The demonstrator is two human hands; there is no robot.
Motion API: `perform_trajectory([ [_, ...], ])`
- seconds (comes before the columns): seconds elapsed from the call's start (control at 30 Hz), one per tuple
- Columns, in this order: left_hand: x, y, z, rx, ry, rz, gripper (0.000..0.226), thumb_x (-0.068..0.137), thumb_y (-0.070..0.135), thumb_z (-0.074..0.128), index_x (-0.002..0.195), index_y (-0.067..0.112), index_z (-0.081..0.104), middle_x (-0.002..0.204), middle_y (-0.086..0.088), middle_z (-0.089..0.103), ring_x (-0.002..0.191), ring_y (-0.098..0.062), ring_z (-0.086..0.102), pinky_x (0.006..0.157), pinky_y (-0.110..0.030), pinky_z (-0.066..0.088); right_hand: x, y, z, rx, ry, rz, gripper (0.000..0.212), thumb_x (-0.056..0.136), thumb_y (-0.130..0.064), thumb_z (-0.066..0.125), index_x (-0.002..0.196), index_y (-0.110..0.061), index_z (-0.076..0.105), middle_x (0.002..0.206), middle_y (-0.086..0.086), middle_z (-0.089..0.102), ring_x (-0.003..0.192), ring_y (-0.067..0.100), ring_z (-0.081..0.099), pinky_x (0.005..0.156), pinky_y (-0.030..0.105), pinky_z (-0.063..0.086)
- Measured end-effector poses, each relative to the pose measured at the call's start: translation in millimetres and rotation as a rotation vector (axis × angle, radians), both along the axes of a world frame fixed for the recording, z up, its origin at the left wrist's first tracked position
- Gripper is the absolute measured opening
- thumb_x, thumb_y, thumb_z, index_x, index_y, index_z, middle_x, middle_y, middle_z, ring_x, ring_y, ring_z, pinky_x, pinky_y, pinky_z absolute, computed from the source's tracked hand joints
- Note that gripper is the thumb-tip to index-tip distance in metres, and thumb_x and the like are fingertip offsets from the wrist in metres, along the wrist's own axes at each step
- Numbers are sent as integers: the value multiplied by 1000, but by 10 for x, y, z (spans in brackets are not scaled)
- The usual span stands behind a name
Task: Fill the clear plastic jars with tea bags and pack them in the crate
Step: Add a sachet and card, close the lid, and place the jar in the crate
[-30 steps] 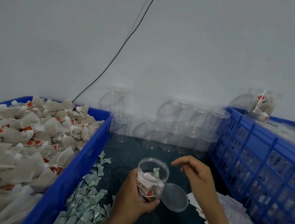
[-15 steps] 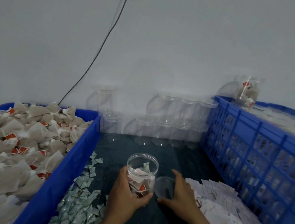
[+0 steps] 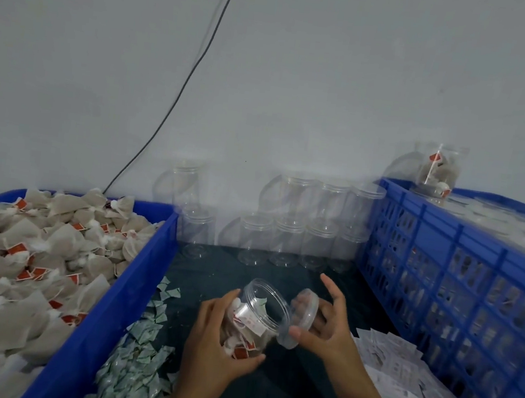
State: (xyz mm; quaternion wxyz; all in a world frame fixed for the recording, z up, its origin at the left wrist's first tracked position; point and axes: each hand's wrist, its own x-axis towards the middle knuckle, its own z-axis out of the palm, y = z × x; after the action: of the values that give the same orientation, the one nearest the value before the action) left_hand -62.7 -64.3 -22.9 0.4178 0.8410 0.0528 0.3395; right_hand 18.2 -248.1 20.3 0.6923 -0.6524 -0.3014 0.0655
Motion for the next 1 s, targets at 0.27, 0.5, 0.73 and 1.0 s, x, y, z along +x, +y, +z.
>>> perform_trajectory([
  [0.27, 0, -54, 2, 214, 37, -38, 98, 46, 59, 74, 130, 62, 24, 127, 38, 25, 114, 9, 41, 83, -9, 38, -197, 201, -45, 6, -116, -54, 56, 77, -38, 71, 129, -35, 50, 124, -19, 54, 116, 0, 54, 88, 16, 49],
  [0.5, 8, -13, 16, 239, 98, -82, 106, 45, 61, 77, 133, 64, 19, 130, 39, 21, 118, 11, 38, 80, -6, 38, -243, 288, -83, -57, -231, -168, 57, 75, -37, 75, 127, -37, 52, 119, -24, 48, 115, -6, 50, 89, 7, 41],
  [0.73, 33, -11, 15, -598, -31, -319, 118, 41, 28, 90, 140, 33, 28, 124, 3, 60, 110, -10, 64, 83, -23, 53, -252, 318, -45, 97, -130, -300, 53, 70, -39, 72, 121, -41, 56, 123, -7, 56, 110, 5, 58, 89, 26, 51],
  [1.0, -43, -77, 159, -1025, 173, -492, 67, 64, 31, 80, 126, 34, 53, 113, -6, 70, 102, -32, 68, 74, -45, 57, -326, 330, 4, 68, -151, -194, 56, 80, -48, 71, 129, -36, 48, 124, -14, 46, 110, -9, 51, 83, 6, 45],
])
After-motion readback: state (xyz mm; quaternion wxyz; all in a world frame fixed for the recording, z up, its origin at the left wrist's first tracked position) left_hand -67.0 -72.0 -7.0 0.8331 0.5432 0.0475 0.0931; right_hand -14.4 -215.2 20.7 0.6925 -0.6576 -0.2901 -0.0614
